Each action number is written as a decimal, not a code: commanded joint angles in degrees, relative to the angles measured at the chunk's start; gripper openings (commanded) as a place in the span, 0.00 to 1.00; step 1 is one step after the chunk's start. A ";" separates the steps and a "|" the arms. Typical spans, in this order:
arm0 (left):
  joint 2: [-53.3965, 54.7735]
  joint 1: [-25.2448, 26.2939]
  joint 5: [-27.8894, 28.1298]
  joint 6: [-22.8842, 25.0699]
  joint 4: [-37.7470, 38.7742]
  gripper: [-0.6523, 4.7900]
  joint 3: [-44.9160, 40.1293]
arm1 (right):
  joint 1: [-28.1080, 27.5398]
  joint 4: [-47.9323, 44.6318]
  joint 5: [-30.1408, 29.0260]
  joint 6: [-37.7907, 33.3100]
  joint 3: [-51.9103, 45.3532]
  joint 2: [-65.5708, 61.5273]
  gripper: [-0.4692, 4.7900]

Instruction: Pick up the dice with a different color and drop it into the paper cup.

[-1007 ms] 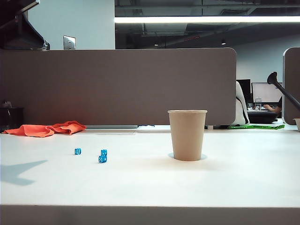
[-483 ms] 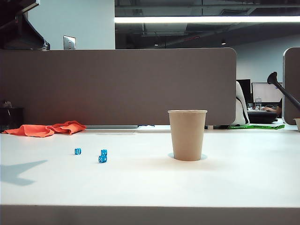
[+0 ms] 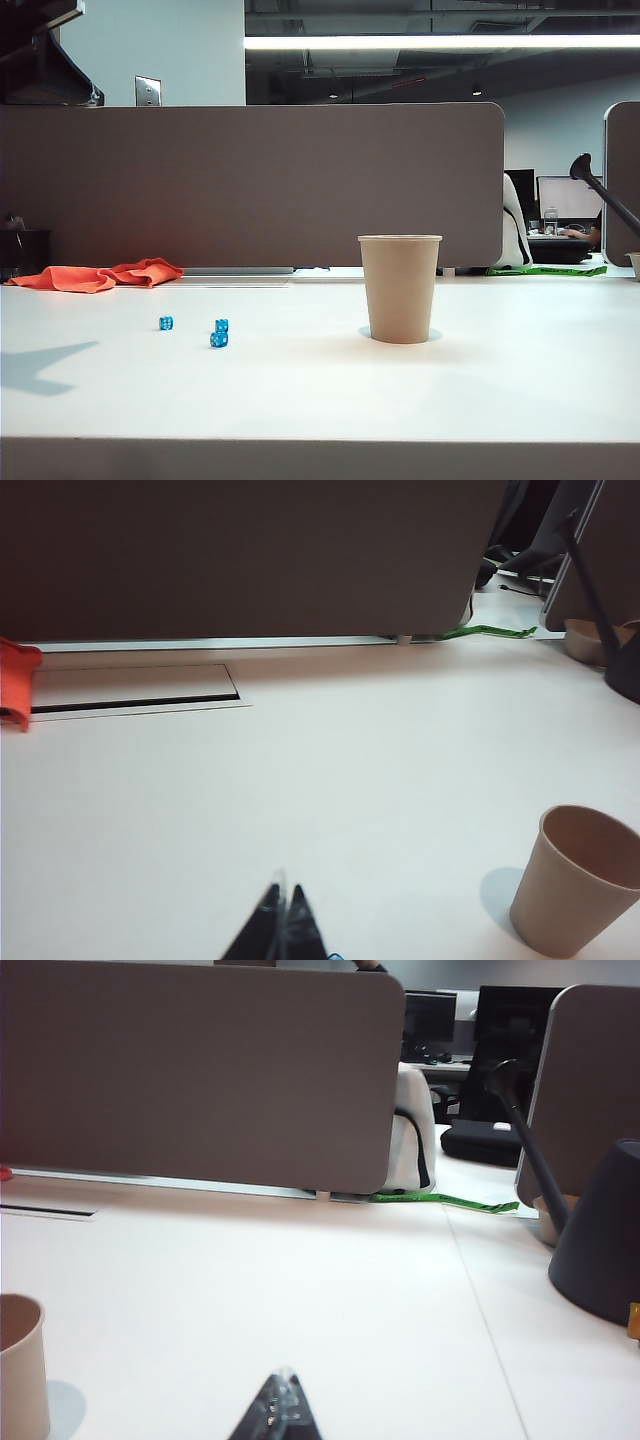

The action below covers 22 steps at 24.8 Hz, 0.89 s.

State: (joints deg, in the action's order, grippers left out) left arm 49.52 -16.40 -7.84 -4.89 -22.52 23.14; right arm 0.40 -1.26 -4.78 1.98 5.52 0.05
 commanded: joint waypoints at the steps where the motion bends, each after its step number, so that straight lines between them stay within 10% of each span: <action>1: -0.17 -0.02 1.68 0.46 -0.98 0.11 0.20 | 0.04 -0.74 -0.28 -0.24 -0.77 0.07 0.09; 22: -13.40 -0.02 3.58 2.95 -4.07 0.11 -7.98 | 0.00 -2.97 -0.50 -0.24 -5.18 0.07 0.09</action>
State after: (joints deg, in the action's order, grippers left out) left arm 37.26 -16.40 -5.34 -2.22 -25.93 15.57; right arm 0.40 -3.16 -5.21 1.96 0.43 0.08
